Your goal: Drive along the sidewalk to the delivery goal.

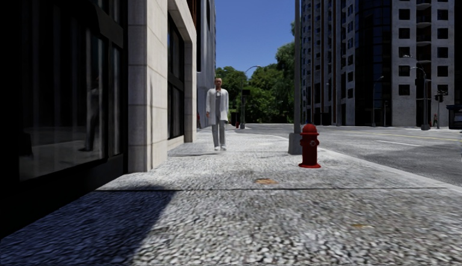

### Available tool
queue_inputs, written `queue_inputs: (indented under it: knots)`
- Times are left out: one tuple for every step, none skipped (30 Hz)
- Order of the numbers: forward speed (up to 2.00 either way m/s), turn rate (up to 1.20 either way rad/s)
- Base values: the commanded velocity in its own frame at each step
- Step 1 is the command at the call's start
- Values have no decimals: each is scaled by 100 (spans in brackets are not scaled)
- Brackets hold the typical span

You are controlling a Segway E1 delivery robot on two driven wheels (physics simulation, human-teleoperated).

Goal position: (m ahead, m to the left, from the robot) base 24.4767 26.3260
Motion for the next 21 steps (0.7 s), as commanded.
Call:
queue_inputs:
  knots:
    - [200, -33]
    - [200, -33]
    - [200, -33]
    - [200, -33]
    - [200, -33]
    - [200, -33]
    - [200, -33]
    - [200, -33]
    - [200, -33]
    - [200, -33]
    - [200, -33]
    - [200, -33]
    - [200, -33]
    - [200, -33]
    - [200, -33]
    - [200, -33]
    - [200, -33]
    - [200, -33]
    - [200, -33]
    - [200, -33]
    - [200, -33]
